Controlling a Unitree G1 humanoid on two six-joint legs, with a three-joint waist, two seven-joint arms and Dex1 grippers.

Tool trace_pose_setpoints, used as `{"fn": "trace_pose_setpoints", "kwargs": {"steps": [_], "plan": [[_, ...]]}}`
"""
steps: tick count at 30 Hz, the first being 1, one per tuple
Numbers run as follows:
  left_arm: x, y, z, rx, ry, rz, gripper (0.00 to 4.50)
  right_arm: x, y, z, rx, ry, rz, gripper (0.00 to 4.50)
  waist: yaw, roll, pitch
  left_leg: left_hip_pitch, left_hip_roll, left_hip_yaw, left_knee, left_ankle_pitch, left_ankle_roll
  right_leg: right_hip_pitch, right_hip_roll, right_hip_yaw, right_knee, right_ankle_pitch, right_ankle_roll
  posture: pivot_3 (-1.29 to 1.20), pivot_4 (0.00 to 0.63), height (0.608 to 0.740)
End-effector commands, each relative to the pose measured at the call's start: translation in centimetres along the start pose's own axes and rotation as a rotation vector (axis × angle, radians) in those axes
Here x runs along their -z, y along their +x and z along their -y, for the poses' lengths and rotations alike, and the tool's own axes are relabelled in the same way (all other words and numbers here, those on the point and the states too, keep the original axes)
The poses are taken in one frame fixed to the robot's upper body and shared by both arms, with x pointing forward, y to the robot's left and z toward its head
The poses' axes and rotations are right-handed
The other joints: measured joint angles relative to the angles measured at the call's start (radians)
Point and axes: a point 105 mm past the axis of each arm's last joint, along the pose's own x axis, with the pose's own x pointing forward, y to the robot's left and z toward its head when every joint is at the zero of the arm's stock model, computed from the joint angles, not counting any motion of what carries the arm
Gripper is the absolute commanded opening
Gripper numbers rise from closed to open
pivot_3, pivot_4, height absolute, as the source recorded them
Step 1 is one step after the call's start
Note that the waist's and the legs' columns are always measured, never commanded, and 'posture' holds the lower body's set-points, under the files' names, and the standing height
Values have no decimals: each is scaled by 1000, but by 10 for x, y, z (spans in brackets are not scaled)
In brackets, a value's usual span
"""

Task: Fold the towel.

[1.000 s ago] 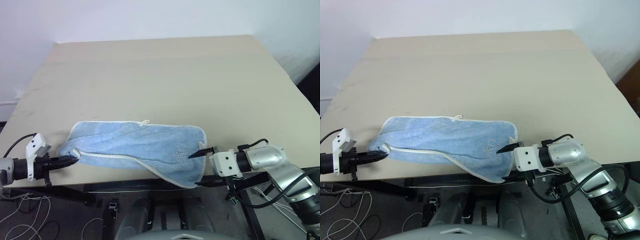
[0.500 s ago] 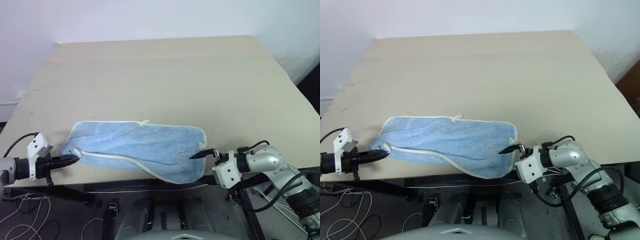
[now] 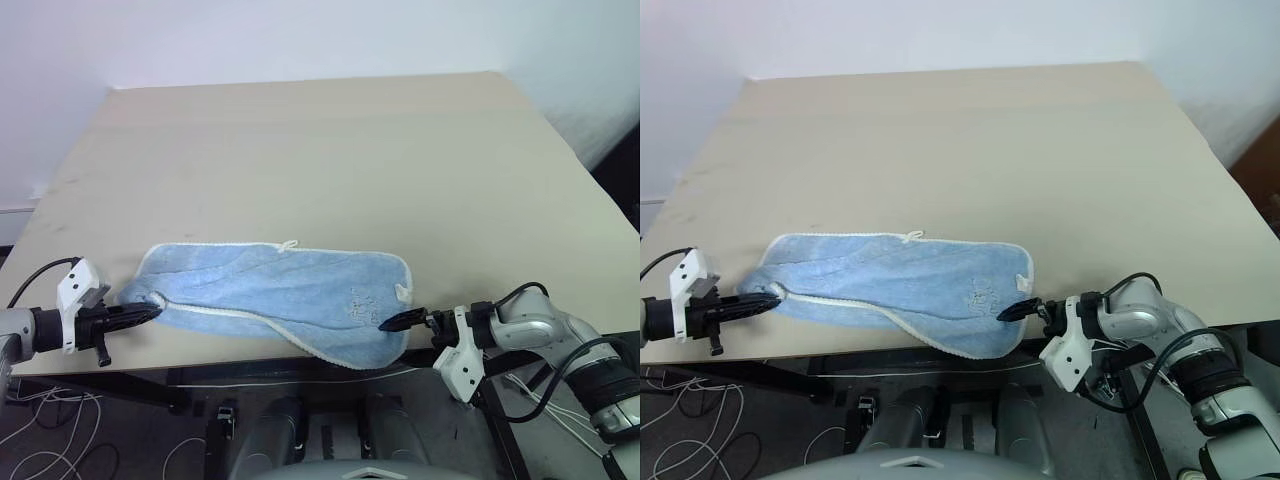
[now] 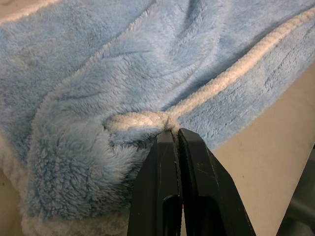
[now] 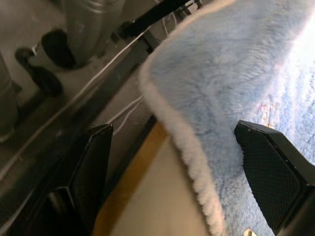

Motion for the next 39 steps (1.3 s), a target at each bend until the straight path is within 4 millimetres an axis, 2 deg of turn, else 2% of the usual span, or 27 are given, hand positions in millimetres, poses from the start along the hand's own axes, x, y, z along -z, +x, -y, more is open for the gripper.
{"fn": "trace_pose_setpoints", "kwargs": {"steps": [1,4,9,16,22,25,33,39], "plan": [[-14,-3,-4,-20,42,16,0,1,2,35,177,-38,-1,4098,-5,-1,1,2,0,0,0,0,0,3,0,1,0,0,0,0,150,740],[-15,-2,-4,-16,43,18,0,-8,3,52,260,-5,38,4098,-15,-2,1,4,2,0,-1,0,0,8,1,2,1,-1,0,0,150,740],[-19,0,-6,-20,48,28,0,-25,2,66,322,119,108,4098,-28,-1,2,4,3,0,-1,0,0,7,1,1,2,-1,-1,0,150,740],[-18,-3,-4,-14,44,38,0,-38,0,59,262,186,140,4098,-11,-2,1,4,3,0,-3,0,0,6,0,0,-4,-4,-2,0,150,740],[-19,-3,-6,-19,40,48,0,-37,2,50,199,245,134,4098,8,-2,1,4,3,0,-12,0,0,5,0,-1,-12,-3,-2,0,150,740],[-18,-4,-7,-20,42,43,0,-39,-1,47,164,325,143,3523,8,-2,1,4,3,0,-13,0,0,5,0,-1,-14,-3,-2,0,150,740],[-15,-5,-8,-26,37,41,0,-58,-14,55,128,572,230,798,6,-2,1,3,3,0,-15,0,0,8,-1,-1,-16,-3,-2,0,150,740],[-14,-3,-10,-26,35,37,0,-61,-21,61,151,660,240,798,6,-2,1,2,3,0,-16,-1,1,8,-1,-1,-18,-3,-2,0,150,740]]}}
